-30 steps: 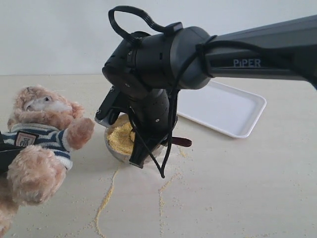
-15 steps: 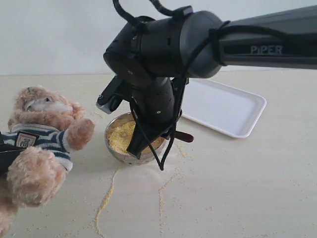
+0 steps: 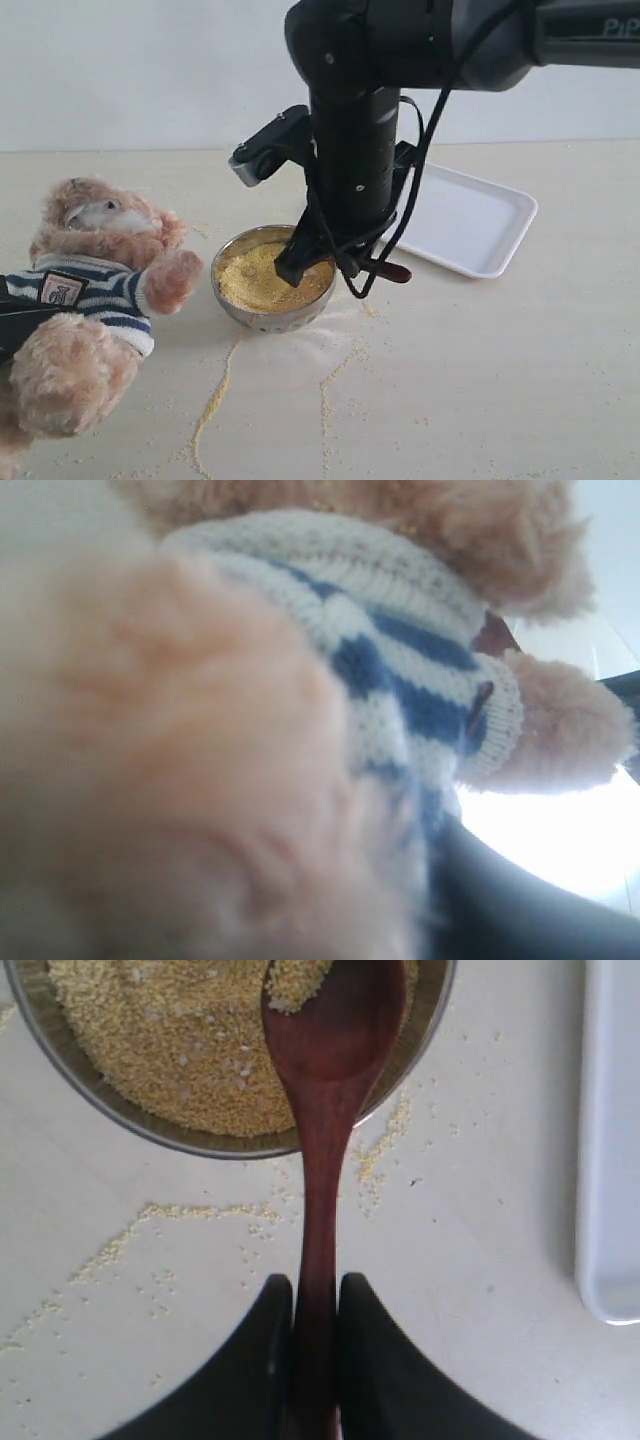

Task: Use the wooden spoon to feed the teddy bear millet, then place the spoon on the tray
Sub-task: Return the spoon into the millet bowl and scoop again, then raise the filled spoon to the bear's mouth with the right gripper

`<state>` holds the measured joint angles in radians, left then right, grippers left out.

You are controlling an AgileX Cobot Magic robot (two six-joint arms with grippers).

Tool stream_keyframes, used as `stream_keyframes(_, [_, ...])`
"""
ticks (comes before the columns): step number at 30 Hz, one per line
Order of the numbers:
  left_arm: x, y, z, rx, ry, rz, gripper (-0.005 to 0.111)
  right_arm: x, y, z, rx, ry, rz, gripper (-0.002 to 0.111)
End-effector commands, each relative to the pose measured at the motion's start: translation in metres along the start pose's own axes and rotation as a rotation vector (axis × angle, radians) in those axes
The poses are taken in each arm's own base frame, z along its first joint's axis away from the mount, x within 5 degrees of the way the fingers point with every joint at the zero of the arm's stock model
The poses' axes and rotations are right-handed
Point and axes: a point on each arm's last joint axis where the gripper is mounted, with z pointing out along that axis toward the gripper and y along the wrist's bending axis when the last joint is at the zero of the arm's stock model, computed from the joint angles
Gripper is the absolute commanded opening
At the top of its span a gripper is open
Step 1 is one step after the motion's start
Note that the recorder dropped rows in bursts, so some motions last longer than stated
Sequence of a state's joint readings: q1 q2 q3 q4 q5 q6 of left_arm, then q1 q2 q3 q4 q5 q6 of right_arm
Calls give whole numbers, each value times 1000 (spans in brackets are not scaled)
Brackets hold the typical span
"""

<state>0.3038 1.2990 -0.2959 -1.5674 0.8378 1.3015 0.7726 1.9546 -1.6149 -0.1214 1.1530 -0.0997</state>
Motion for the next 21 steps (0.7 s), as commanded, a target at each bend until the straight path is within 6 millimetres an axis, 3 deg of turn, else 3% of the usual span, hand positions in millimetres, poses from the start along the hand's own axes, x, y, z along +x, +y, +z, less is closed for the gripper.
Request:
stream_keyframes(1, [1,-1,0,19,2,2,5,3,-6,-10,-52,-20,13,0])
stream_keyframes(8, [7,1,0,12,27,-10,5,8,5,-65,-195,-219,40,0])
stream_keyframes(12, [7,1,0,11,29,-14,5,-12,27,-93,-297,-347,-10,0])
stream_keyframes(16, [7,1,0,11,29,-14,5,-25,48,-102,-301,-386,-71,0])
stream_keyframes(21, [8,0,0,18,30,-15,5,-35,68,-88,-235,-371,-214,0])
